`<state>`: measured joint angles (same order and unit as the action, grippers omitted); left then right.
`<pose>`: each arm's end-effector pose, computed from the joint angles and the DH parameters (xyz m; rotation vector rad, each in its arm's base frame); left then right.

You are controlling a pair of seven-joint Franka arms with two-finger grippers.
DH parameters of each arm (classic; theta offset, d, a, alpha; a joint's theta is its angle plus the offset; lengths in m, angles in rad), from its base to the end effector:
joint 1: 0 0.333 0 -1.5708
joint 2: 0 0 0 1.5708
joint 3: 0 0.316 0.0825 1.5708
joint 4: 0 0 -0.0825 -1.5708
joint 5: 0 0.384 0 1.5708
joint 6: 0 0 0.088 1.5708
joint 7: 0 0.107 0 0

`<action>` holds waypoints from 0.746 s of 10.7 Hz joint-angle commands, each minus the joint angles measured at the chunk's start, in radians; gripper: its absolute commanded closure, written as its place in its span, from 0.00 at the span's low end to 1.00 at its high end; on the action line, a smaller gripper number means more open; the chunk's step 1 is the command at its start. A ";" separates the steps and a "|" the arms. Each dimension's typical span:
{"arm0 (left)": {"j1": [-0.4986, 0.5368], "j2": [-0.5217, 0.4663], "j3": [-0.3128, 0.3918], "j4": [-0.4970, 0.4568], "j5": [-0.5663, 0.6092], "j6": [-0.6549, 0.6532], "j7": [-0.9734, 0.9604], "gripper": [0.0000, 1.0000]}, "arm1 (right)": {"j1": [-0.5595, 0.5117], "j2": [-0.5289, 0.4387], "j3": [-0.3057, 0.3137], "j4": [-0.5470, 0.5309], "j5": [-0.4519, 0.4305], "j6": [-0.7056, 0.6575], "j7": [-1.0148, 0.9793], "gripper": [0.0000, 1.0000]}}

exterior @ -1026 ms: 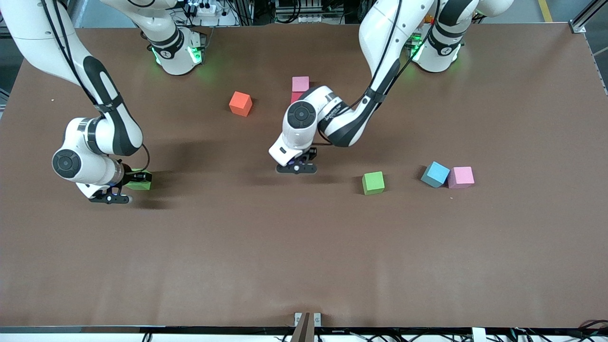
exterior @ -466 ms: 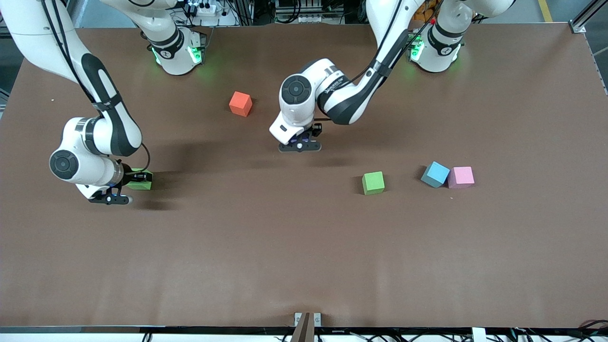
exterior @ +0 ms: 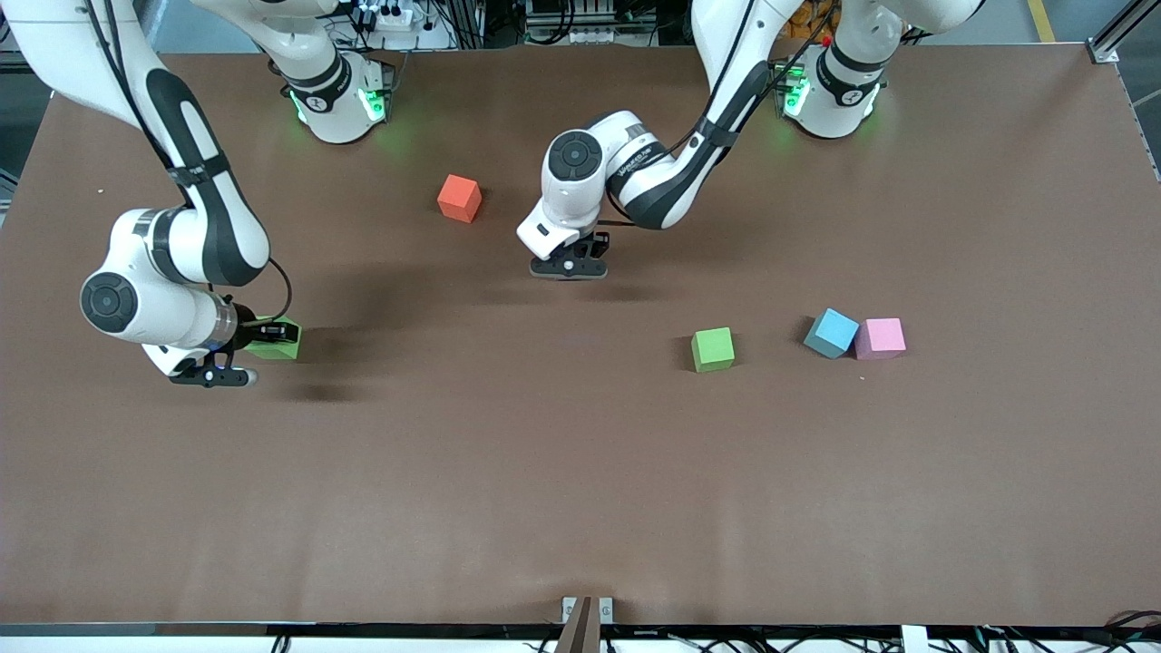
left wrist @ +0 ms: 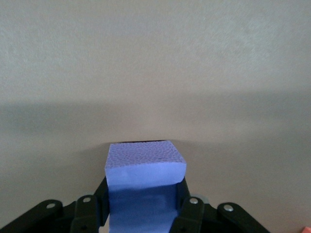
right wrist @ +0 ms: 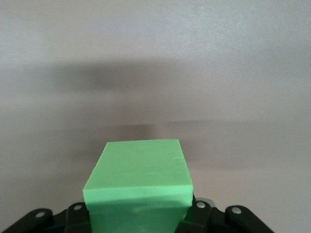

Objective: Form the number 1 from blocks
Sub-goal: 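Place the purple cube against the red cube with the left gripper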

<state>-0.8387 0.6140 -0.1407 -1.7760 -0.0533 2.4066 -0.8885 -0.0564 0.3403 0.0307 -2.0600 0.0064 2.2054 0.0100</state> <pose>0.3752 -0.5458 0.2175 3.0524 -0.0388 -0.1242 0.5688 -0.0146 0.2539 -3.1095 0.0634 0.3036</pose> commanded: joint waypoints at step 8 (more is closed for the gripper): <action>0.003 -0.074 -0.051 -0.201 0.023 0.219 -0.018 1.00 | 0.208 -0.147 0.078 0.015 0.090 -0.095 0.206 1.00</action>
<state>-0.8385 0.5703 -0.1847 -1.9094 -0.0532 2.5602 -0.8879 0.1175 0.2062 0.1086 -2.0460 0.0792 2.1167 0.1609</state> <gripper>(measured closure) 0.458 0.374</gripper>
